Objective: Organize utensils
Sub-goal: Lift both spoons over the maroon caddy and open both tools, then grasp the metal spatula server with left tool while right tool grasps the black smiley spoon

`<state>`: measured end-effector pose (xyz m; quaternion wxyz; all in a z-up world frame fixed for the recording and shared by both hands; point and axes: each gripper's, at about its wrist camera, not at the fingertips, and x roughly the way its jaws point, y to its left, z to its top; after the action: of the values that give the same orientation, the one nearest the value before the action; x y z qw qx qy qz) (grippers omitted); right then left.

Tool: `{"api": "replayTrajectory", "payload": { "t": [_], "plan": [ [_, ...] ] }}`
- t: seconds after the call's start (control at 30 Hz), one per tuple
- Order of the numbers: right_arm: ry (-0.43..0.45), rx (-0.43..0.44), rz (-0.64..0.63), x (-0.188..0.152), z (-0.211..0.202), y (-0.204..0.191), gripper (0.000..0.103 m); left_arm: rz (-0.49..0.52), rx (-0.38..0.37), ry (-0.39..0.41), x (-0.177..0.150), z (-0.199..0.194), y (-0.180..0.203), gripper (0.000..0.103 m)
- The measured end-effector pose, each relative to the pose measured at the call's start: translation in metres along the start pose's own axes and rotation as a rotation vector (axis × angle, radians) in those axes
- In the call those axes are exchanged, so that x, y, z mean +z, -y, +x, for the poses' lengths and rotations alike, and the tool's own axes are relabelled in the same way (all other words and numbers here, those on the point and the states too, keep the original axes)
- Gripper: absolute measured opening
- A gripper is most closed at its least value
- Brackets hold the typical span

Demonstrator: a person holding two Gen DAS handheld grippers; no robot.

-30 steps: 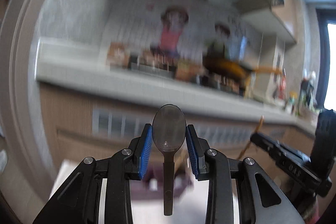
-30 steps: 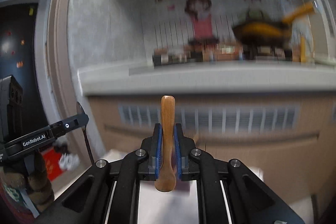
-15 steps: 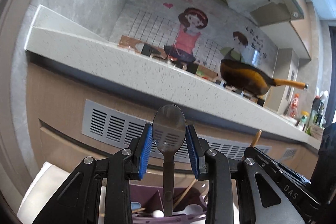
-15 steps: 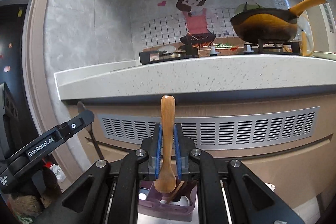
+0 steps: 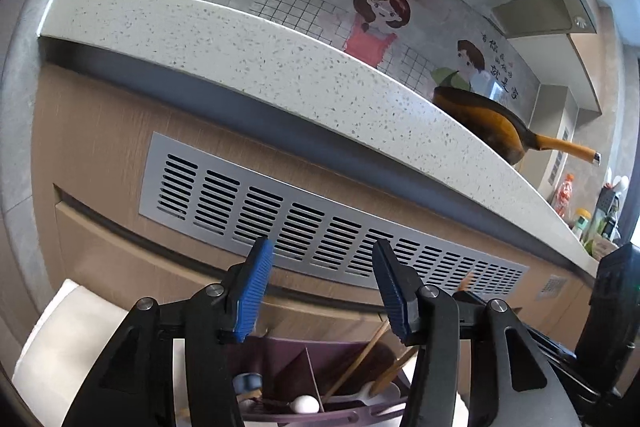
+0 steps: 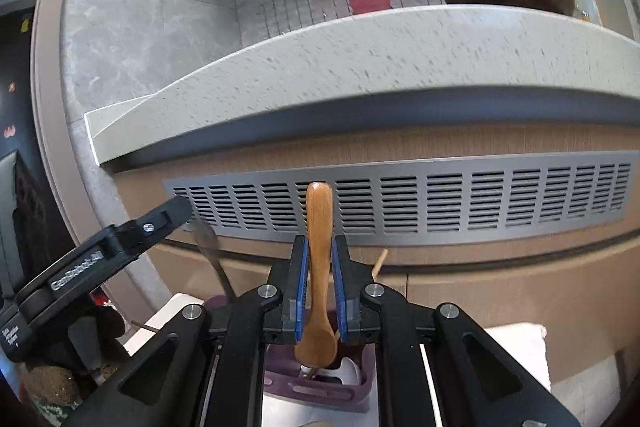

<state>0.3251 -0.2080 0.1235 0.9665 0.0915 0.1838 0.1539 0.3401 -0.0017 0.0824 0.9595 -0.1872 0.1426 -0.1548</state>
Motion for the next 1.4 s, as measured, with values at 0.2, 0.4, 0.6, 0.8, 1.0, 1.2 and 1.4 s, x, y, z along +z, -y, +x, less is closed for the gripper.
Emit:
{"api": "replayTrajectory", "payload": {
  "t": [0.2, 0.4, 0.6, 0.8, 1.0, 1.2, 1.4],
  "plan": [
    [-0.014, -0.015, -0.047, -0.002, -0.008, -0.011, 0.022, 0.010, 0.055, -0.061, 0.002, -0.014, -0.003, 0.054],
    [-0.144, 0.006, -0.046, -0.030, -0.021, -0.012, 0.024, 0.042, 0.169, -0.152, -0.018, -0.046, -0.019, 0.054],
    [-0.357, 0.036, -0.068, -0.090, -0.030, -0.020, 0.024, 0.037, 0.265, -0.320, -0.063, -0.073, -0.045, 0.054],
    [-0.638, 0.072, 0.022, -0.157, -0.037, -0.018, 0.024, -0.021, 0.297, -0.513, -0.115, -0.088, -0.072, 0.054],
    [-0.793, 0.134, 0.109, -0.195, -0.037, -0.039, 0.026, -0.102, 0.329, -0.509, -0.131, -0.108, -0.090, 0.054],
    [-0.739, 0.044, -0.078, -0.198, -0.019, -0.083, 0.028, -0.109, 0.355, -0.526, -0.134, -0.104, -0.092, 0.054],
    [-0.688, 0.028, -0.326, -0.208, -0.034, -0.094, 0.027, -0.112, 0.350, -0.569, -0.141, -0.093, -0.090, 0.054]
  ]
}}
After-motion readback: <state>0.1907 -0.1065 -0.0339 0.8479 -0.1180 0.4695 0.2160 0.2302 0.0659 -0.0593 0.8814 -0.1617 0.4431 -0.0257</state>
